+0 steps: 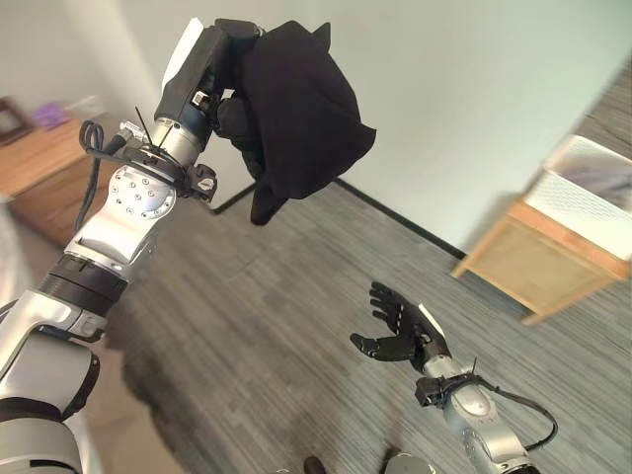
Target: Pick up bed clothes into laundry basket.
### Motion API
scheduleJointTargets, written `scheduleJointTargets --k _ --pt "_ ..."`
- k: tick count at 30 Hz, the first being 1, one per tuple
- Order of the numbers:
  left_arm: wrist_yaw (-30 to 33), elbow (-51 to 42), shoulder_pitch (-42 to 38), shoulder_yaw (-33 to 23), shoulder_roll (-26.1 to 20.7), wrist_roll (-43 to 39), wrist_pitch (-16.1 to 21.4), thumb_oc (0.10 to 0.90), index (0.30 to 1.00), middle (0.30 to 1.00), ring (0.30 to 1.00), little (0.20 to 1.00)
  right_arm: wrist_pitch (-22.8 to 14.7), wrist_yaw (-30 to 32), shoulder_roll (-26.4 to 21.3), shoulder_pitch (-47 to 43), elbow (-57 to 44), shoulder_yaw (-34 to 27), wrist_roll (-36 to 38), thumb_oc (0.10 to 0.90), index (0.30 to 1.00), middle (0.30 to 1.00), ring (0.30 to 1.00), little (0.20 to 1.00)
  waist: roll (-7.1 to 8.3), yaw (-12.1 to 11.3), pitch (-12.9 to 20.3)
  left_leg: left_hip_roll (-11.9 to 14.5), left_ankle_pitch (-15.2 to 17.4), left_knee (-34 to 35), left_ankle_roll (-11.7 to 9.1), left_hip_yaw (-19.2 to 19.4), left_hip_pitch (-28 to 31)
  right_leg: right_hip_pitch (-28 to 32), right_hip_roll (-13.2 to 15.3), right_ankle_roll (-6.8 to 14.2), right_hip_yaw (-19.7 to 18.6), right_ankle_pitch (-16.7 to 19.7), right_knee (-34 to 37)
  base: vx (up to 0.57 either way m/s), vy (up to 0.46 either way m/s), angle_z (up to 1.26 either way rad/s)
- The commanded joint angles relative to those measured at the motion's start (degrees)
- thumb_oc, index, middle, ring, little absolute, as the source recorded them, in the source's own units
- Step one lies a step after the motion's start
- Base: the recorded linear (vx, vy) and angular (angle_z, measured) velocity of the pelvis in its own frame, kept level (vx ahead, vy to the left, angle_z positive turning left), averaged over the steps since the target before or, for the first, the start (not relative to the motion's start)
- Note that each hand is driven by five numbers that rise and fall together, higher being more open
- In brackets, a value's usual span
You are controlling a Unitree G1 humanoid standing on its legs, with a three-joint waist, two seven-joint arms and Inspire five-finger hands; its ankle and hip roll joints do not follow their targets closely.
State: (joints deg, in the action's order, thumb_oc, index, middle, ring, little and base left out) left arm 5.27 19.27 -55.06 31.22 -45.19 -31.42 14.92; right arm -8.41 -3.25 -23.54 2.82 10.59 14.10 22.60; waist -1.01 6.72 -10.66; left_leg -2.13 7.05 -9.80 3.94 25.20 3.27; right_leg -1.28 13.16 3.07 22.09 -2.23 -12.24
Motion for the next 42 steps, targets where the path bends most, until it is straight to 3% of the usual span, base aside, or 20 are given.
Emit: scheduleJointTargets --k 1,2,3,4,5,7,13,24,25,30,34,36,37,38,39,40,42 --pt "0.2 -2.7 -7.4 -6.7 2.4 -2.4 5.7 0.4 0.3 0.3 0.3 0.3 -3.6 -0.5 -4.6 2.0 -4.9 -2.7 -0.4 0.8 0.9 0.9 0.9 0.9 0.22 -0.6 3.7 12.1 -1.6 -3.2 -7.6 1.1 -1.1 4.6 -4.9 4.6 -6.5 -6.0 6.8 0.07 -0.291 -0.18" --pt "-0.3 -2.6 -7.0 -6.6 2.9 -2.9 5.8 0.4 0.3 0.3 0.3 0.3 -3.6 -0.3 -5.1 2.2 -4.5 -2.7 -0.5 0.8 0.9 0.9 0.9 0.9 0.56 -1.1 3.1 12.2 -3.0 -4.8 -8.2 -2.2 -1.6 5.4 -6.1 3.9 -7.9 -6.5 7.6 -0.03 -0.089 -0.46" --pt "-0.4 -3.0 -5.9 -6.5 3.9 -3.8 5.7 0.4 0.3 0.3 0.3 0.3 -3.5 0.4 -5.6 1.6 -3.6 -2.7 -1.1 0.8 0.9 0.9 0.9 0.9 0.88 -2.5 2.2 10.6 -5.3 -3.9 -8.0 -8.2 -3.0 5.7 -6.9 3.5 -9.2 -5.7 8.5 0.02 -0.103 -0.82" --pt "-0.7 -3.5 -4.8 -6.4 4.0 -4.2 5.3 0.4 0.3 0.3 0.3 0.3 -3.4 1.0 -5.9 0.9 -2.8 -2.8 -0.7 0.8 0.9 0.9 0.9 0.9 1.43 -4.2 1.9 6.7 -3.5 -2.8 -8.1 -16.8 -4.4 6.0 -7.1 3.6 -12.3 -5.4 9.2 0.05 -0.076 -1.08" --pt "-0.7 -4.4 -3.4 -7.0 3.8 -4.3 5.2 0.4 0.3 0.3 0.3 0.3 -3.3 1.3 -5.6 0.5 -2.0 -2.9 0.1 0.8 0.9 0.9 0.9 0.9 1.84 -5.0 1.8 4.4 -2.1 -1.2 -8.2 -22.3 -5.3 6.1 -7.2 3.7 -14.8 -5.1 9.7 0.16 -0.044 -1.6" --pt "-1.1 -7.5 0.7 -8.6 4.9 -5.7 5.1 0.4 0.3 0.3 0.3 0.3 -2.8 0.1 -4.6 1.1 0.2 -3.1 3.0 0.8 0.9 0.9 0.9 0.9 1.8 -5.2 2.2 2.1 -2.9 3.6 -7.4 -30.1 -5.6 4.6 -8.2 3.8 -20.8 -3.9 9.6 0.13 0.022 -2.32" --pt "-4.3 -8.3 2.1 -5.5 8.8 -5.7 3.4 0.4 0.3 0.3 0.3 0.3 -2.3 -0.9 -2.8 2.7 1.5 -2.4 5.0 0.8 0.9 0.9 0.9 0.9 0.76 -3.2 3.9 1.9 -4.9 11.8 -5.2 -27.6 -0.9 4.0 -8.9 3.9 -24.3 -3.4 10.7 0.07 0.12 -0.69" --pt "-5.8 -10.9 4.9 -5.1 9.5 -3.3 2.5 0.4 0.3 0.3 0.3 0.3 -2.2 -3.6 0.0 3.8 -1.0 -1.1 8.8 0.8 0.9 0.9 0.9 0.9 0.13 -3.3 4.6 1.2 -4.7 14.8 -4.0 -25.2 2.0 4.0 -8.7 4.8 -26.6 -2.1 12.4 0.03 0.067 -0.06" --pt "-2.6 -2.7 17.7 -15.7 7.2 3.6 1.2 0.4 0.3 0.3 0.3 0.3 -4.9 1.5 -0.3 1.1 1.3 -15.4 13.8 0.8 0.9 0.9 0.9 0.9 -1.35 -2.9 3.8 2.9 -2.7 9.3 -5.6 -22.4 2.0 0.6 -5.4 5.5 -22.7 -2.2 6.5 0.07 -0.011 -0.1" --pt "-3.0 -2.1 15.4 -13.9 5.5 5.0 0.9 0.4 0.3 0.3 0.3 0.3 -5.1 1.1 -1.4 3.1 2.1 -17.2 12.4 0.8 0.9 0.9 0.9 0.9 -1.48 -2.8 5.7 3.4 -2.9 11.4 -5.9 -23.7 3.5 5.2 -5.6 5.0 -21.1 -2.5 10.9 0.1 -0.053 0.08" --pt "-3.4 -0.9 12.0 -11.6 4.4 5.1 0.6 0.4 0.3 0.3 0.3 0.3 -4.7 0.3 -2.2 2.2 1.6 -16.1 12.2 0.8 0.9 0.9 0.9 0.9 -1.73 -2.4 5.7 3.3 -2.3 11.4 -5.6 -23.7 4.0 5.1 -5.7 5.2 -21.5 -2.7 10.3 0.09 0.01 0.06" --pt "-2.7 -0.1 9.6 -10.6 3.8 4.4 0.7 0.4 0.3 0.3 0.3 0.3 -4.8 0.2 -2.1 1.2 0.9 -14.8 12.2 0.8 0.9 0.9 0.9 0.9 -2.12 -2.1 5.1 3.3 -1.8 11.2 -5.0 -23.4 3.7 2.5 -5.6 5.7 -22.5 -3.5 6.1 0.0 0.075 -0.07" --pt "-1.6 0.0 7.5 -9.9 3.9 4.2 0.8 0.4 0.3 0.3 0.3 0.3 -5.1 0.5 -1.5 -0.9 0.4 -12.9 12.3 0.8 0.9 0.9 0.9 0.9 -2.77 -1.3 2.6 4.1 -1.2 10.6 -4.0 -22.9 3.6 -4.6 -6.4 7.1 -23.7 -2.8 -5.8 -0.1 0.089 -0.2" --pt "-1.3 0.5 6.8 -9.6 3.7 4.3 0.8 0.4 0.3 0.3 0.3 0.3 -5.1 0.4 -0.8 -1.7 0.0 -11.5 12.2 0.8 0.9 0.9 0.9 0.9 -2.8 -1.1 1.6 4.4 -0.9 10.2 -3.7 -21.9 3.4 -7.5 -7.0 8.5 -24.7 -2.1 -11.9 -0.11 0.066 -0.39" --pt "-1.3 0.6 6.7 -9.6 3.6 4.3 0.8 0.4 0.3 0.3 0.3 0.3 -5.1 0.5 -0.8 -1.8 0.0 -11.4 12.2 0.8 0.9 0.9 0.9 0.9 -2.62 -1.2 1.5 4.3 -0.9 10.1 -3.7 -21.7 3.5 -7.8 -6.9 8.6 -25.0 -2.3 -12.5 0.08 0.007 -0.59" --pt "-1.4 1.1 5.3 -8.8 3.6 3.9 1.0 0.4 0.3 0.3 0.3 0.3 -4.7 0.0 0.1 -1.1 -0.6 -10.4 11.9 0.8 0.9 0.9 0.9 0.9 -3.14 0.0 0.4 5.2 -0.6 9.9 -4.0 -21.7 4.7 -10.1 -8.2 9.0 -27.3 -2.3 -16.5 0.1 -0.009 -0.51" --pt "-1.4 1.7 5.0 -8.6 3.6 3.6 1.1 0.4 0.3 0.3 0.3 0.3 -4.4 -0.2 0.3 -0.6 -1.0 -10.3 11.8 0.8 0.9 0.9 0.9 0.9 -3.07 0.3 0.4 5.3 -0.3 10.3 -4.4 -21.5 5.9 -9.8 -7.6 8.8 -27.3 -2.4 -14.1 0.26 -0.066 -0.23"
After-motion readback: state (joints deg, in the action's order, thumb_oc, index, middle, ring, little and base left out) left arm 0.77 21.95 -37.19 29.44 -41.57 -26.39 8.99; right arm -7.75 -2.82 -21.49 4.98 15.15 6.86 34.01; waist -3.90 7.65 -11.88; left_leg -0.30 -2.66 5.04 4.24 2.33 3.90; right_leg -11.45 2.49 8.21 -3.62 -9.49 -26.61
